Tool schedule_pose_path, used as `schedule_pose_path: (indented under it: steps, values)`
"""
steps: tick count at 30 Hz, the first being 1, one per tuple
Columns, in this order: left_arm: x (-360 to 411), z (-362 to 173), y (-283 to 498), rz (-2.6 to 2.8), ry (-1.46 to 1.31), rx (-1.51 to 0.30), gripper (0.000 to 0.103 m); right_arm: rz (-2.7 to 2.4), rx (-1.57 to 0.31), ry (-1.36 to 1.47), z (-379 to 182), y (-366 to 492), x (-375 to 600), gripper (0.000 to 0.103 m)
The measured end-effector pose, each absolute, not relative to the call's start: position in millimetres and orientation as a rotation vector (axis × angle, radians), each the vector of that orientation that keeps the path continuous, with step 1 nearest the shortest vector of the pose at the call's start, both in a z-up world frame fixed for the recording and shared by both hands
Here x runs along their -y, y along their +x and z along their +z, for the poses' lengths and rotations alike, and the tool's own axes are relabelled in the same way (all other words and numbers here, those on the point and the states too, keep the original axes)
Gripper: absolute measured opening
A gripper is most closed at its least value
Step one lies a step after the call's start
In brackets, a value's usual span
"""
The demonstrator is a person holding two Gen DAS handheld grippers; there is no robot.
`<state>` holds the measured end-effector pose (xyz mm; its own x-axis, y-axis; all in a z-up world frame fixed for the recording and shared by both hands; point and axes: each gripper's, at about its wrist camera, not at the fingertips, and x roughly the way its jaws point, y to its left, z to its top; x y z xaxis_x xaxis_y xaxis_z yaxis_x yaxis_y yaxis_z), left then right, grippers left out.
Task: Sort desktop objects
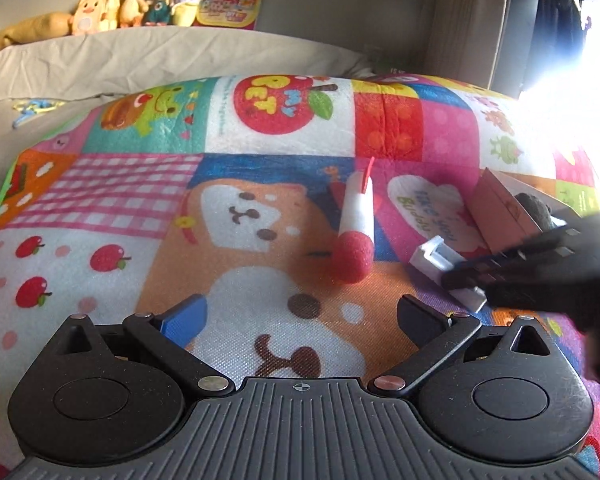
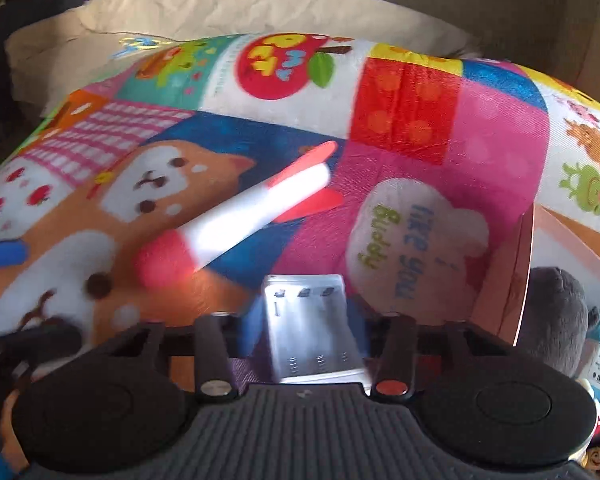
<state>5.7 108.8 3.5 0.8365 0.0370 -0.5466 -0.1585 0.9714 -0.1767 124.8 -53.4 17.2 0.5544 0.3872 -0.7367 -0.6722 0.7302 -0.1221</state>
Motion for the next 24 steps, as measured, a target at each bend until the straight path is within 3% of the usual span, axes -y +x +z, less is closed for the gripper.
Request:
schedule_pose_path:
  steps: [6, 10, 12, 16, 19, 22, 24]
  values:
    - [-94.2, 6.5, 5.3, 0.045, -0.145, -0.562, 0.103, 0.658, -0.708, -0.529, 16.6, 63.8, 107.1, 0.01]
    - [-66.0, 8.4, 8.0, -0.108, -0.105, -0.587, 0.103, 0.586, -0.727, -0.442, 20.2, 45.6, 153.9, 0.011]
    - [-46.0, 9.1, 8.2, -0.208, -0.076, -0.6, 0.103, 0.529, -0.706, -0.379, 22.6, 37.6, 178.9, 0.017]
    - [0.2, 9.2, 12.2, -0.41, -0.002, -0.638, 0.103, 0.365, -0.653, -0.257, 23.2, 23.0, 227.4, 0.065]
    - [33.0, 6.7, 20.1, -0.507, 0.052, -0.669, 0.103, 0.313, -0.663, -0.176, 19.8, 15.8, 256.7, 0.072]
    - [59.7, 1.8, 27.9, -0.547, 0.092, -0.698, 0.103, 0.243, -0.65, -0.082, 18.1, 10.8, 280.1, 0.096]
    - [74.8, -1.2, 31.2, -0.584, 0.088, -0.724, 0.103, 0.21, -0.635, -0.015, 17.9, 7.7, 294.0, 0.102]
